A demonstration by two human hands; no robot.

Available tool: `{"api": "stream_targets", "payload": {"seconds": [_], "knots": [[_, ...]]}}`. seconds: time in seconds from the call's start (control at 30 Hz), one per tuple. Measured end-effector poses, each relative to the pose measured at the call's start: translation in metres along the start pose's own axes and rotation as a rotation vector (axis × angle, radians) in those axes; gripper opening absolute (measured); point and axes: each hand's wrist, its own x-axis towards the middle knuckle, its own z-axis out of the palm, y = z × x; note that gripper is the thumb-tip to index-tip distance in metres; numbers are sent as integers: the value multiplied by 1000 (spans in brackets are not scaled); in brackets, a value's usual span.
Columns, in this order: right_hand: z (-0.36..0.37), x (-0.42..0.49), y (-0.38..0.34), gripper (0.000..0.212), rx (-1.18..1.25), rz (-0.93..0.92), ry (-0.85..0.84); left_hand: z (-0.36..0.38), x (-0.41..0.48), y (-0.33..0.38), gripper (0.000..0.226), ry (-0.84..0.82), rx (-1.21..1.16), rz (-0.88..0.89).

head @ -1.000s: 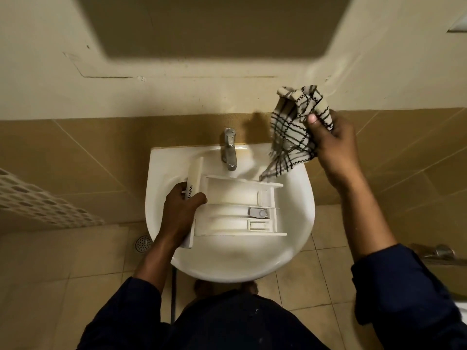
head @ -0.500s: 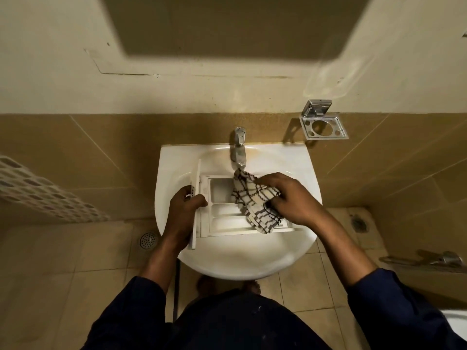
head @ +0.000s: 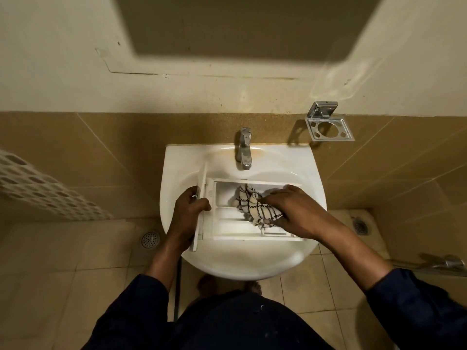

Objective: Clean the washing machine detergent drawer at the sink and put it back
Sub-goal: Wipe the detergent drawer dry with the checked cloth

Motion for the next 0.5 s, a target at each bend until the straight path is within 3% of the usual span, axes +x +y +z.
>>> {"api": "stream_targets", "payload": {"seconds": [0.2, 0.5], "knots": [[-20, 3, 13, 46, 222, 277, 124, 1, 0, -5, 56, -7, -18, -14], [-2, 47, -47, 52, 187, 153, 92, 15, 5, -4, 62, -51, 33, 36]]}}
